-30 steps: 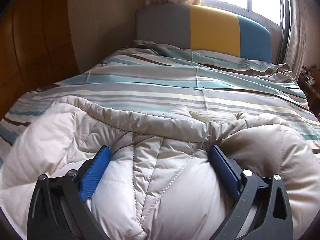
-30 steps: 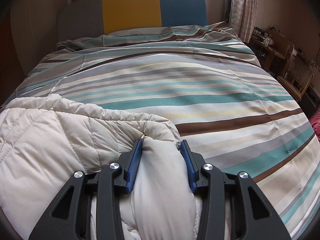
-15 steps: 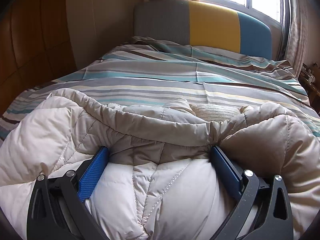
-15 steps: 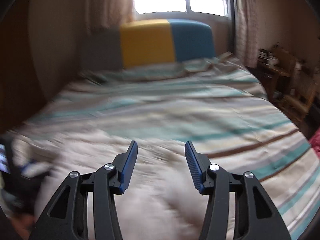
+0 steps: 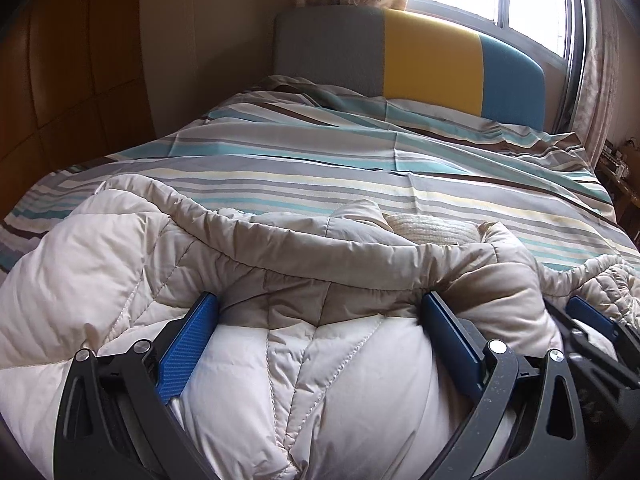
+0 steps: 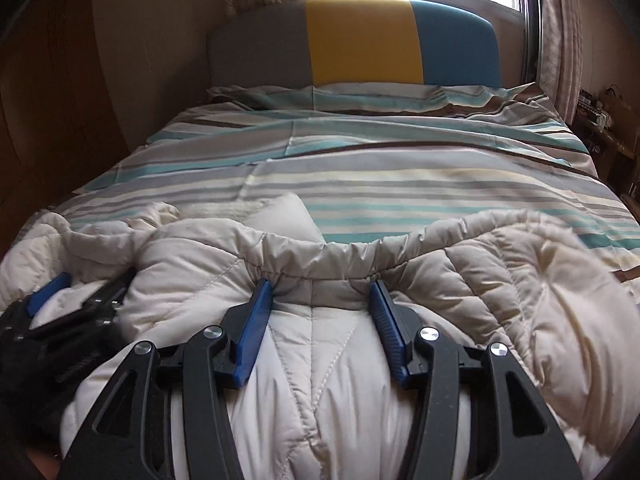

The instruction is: Fold large clothes

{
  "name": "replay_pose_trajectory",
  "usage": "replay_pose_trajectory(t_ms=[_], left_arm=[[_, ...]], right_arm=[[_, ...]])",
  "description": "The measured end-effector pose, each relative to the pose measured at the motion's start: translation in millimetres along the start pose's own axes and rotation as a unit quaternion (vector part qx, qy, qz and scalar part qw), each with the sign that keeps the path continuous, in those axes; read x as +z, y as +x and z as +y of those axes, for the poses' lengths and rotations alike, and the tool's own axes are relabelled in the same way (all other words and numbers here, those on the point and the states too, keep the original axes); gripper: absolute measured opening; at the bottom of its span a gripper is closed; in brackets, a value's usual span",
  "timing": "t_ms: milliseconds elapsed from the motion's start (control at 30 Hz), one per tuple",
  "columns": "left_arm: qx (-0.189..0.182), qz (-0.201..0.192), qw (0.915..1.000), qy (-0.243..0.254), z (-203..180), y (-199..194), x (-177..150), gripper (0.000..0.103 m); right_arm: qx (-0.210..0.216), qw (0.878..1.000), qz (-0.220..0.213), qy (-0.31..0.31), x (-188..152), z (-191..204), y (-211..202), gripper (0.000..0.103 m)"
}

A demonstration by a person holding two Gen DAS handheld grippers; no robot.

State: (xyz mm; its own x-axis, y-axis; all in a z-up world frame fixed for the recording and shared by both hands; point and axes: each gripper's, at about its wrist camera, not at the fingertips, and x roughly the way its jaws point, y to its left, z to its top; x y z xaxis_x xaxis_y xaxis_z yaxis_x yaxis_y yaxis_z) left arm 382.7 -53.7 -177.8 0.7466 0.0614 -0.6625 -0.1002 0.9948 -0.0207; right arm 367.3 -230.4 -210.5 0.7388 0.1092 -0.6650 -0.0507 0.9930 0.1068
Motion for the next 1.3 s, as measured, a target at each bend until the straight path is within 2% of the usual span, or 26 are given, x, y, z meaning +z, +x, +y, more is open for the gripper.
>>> replay_pose_trajectory(t_ms=[133,300,400,467,500,567,733,833,967,1033,1133,1233,1300], left_arm=[[0.004,0.007,1.0,0.005,-2,-1,3,0.1],[-0.005,0.036,0.9992,0.014,3,-19,5,0.1],[0.019,0.022,0.9995,0.012,18,-39,6,0.1],[0.055,0.011,0.9984,0.009,31,-46,3,0.1],[0.061,0.011,0.9981,0.004,34,-45,0,0.1],[0.044,0.024,0.9986,-0.015,43,-30,-14,0.1],[0.061,0.031,0.9976,0.007,34,-19,-15,0.1],[0.058,0.03,0.9978,0.005,36,-19,-16,0.1],[0.055,0.028,0.9981,0.001,39,-19,-17,0.1],[0.055,0.027,0.9981,0.0,39,-22,-18,0.1],[0.055,0.027,0.9981,0.001,39,-22,-18,0.1],[0.056,0.027,0.9981,0.001,38,-22,-18,0.1],[0.055,0.028,0.9981,0.0,38,-22,-18,0.1]], right_arm=[[0.005,1.0,0.002,0.004,-1,-1,2,0.05],[0.007,1.0,0.0,0.006,0,-3,0,0.051],[0.008,1.0,-0.001,0.007,1,-3,-1,0.051],[0.009,1.0,-0.003,0.008,1,-4,-3,0.052],[0.01,1.0,-0.004,0.008,1,-3,-3,0.052],[0.01,1.0,-0.005,0.007,0,-3,-4,0.052],[0.012,1.0,0.003,0.011,2,-7,-14,0.054],[0.041,0.999,-0.005,0.027,3,-19,-37,0.055],[0.023,0.998,-0.023,0.054,2,-54,-76,0.056],[-0.007,0.998,-0.018,0.053,0,-72,-85,0.056],[-0.043,0.998,-0.005,0.04,-10,-92,-79,0.056],[-0.035,0.998,-0.008,0.043,-25,-99,-67,0.057],[-0.045,0.998,-0.011,0.04,-28,-97,-59,0.057]])
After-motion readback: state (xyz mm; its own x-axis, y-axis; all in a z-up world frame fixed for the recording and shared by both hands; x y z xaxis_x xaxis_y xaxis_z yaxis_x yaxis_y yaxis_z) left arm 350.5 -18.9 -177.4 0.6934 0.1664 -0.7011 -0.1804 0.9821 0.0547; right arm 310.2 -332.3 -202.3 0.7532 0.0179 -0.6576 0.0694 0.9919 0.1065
